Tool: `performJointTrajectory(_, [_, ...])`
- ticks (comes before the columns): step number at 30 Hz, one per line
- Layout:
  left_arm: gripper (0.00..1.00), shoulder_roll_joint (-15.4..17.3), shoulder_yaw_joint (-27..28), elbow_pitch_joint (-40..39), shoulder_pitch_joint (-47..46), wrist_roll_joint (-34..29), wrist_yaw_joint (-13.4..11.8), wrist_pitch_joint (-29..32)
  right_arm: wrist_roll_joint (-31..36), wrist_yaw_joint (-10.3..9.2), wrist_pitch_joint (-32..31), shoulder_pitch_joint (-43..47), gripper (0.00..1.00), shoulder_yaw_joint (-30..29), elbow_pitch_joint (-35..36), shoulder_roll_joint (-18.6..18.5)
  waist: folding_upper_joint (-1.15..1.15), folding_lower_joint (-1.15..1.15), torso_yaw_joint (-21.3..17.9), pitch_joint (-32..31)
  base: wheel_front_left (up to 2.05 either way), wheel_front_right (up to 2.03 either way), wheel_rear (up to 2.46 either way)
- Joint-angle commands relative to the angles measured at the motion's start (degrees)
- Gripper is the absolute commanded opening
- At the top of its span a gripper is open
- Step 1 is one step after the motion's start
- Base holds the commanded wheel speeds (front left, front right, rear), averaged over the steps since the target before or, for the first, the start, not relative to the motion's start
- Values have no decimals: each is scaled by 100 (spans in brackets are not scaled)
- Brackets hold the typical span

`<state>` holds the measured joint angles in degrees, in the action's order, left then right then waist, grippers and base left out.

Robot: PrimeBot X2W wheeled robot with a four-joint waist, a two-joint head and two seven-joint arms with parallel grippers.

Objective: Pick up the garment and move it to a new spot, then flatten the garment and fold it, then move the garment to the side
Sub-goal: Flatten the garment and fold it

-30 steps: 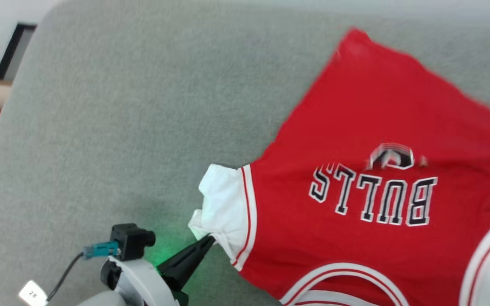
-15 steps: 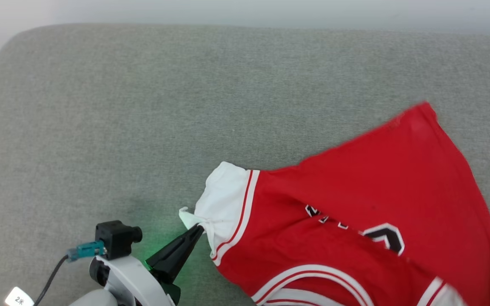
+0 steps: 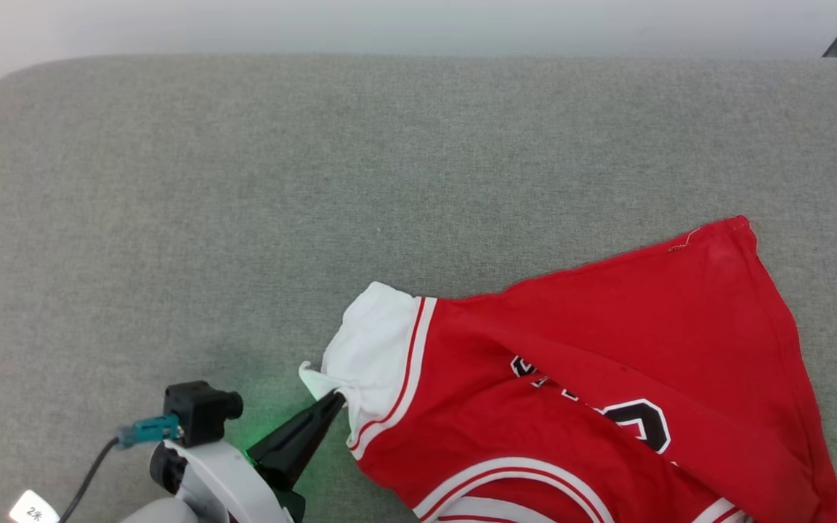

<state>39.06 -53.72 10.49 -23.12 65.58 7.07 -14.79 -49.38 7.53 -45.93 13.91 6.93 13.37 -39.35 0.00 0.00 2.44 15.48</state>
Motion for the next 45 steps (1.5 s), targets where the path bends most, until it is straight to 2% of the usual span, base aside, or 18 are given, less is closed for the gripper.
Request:
performJointTrajectory(1, [0, -24, -34, 19, 10, 8, 15, 13, -49, -9, -2, 102, 100, -185, 191, -79, 0, 0, 40, -19, 0, 0, 0])
performJointTrajectory(6, [0, -56, -97, 10, -47, -47, 29, 20, -397, -9, -329, 248, 100, -1277, 810, -311, 0, 0, 115, -28, 0, 0, 0])
performJointTrajectory(9, [0, -116, -133, -7, -82, -74, 35, 16, -336, -9, -401, -219, 100, -1936, 870, -351, 0, 0, 175, 11, 0, 0, 0])
performJointTrajectory(12, [0, -187, -198, 17, -168, -114, 42, 36, -66, -10, -277, -990, 100, -2088, 647, -260, 0, 0, 264, 79, 0, 0, 0])
performJointTrajectory(14, [0, -233, -227, 35, -235, -117, 46, 48, 164, -7, -183, -1597, 100, -1858, 476, -164, 0, 0, 319, 138, 0, 0, 0])
performJointTrajectory(19, [0, -318, -288, 66, -419, -154, 41, 45, 851, -8, 73, -3090, 100, -1071, -471, 185, 0, 0, 457, 349, 0, 0, 0])
performJointTrajectory(23, [0, -385, -354, 48, -583, -151, 44, 41, 987, -10, 0, -3986, 100, -329, -1402, 221, 0, 0, 553, 557, 0, 0, 0])
performJointTrajectory(29, [0, -518, -484, 84, -868, -115, 45, 19, 1075, -9, -341, -4757, 100, 441, -2639, 42, 0, 0, 711, 792, 0, 0, 0])
performJointTrajectory(34, [0, -603, -623, 162, -1013, -60, 45, -1, 768, -8, -661, -4959, 100, 957, -3064, 0, 0, 0, 768, 869, 0, 0, 0])
performJointTrajectory(35, [0, -610, -639, 182, -1029, -41, 45, -5, 705, -7, -674, -4998, 66, 1034, -3086, -19, 0, 0, 765, 876, 0, 0, 0])
performJointTrajectory(36, [0, -616, -658, 200, -1045, -32, 44, -10, 665, -7, -669, -5039, 37, 1103, -3103, -35, 0, 0, 758, 885, 0, 0, 0])
performJointTrajectory(37, [0, -622, -669, 218, -1059, -4, 44, -10, 624, -7, -631, -5078, 18, 1145, -3120, -53, 0, 0, 749, 888, 0, 0, 0])
performJointTrajectory(38, [0, -622, -669, 218, -1059, -4, 44, -10, 624, -7, -631, -5078, 18, 1145, -3120, -53, 0, 0, 749, 888, 0, 0, 0])
performJointTrajectory(39, [0, -641, -678, 216, -1072, 54, 44, -13, 585, -7, -591, -5125, 0, 1188, -3139, -78, 0, 0, 743, 886, 0, 0, 0])
performJointTrajectory(42, [0, -680, -617, 78, -1112, 421, 45, -27, 482, -8, -345, -5294, 0, 1209, -3154, -105, 0, 0, 709, 871, 0, 0, 0])
performJointTrajectory(45, [0, -575, -477, -67, -1329, 836, 45, -33, 390, -9, -23, -5561, 0, 1127, -3216, -121, 0, 0, 680, 852, 0, 0, 0])
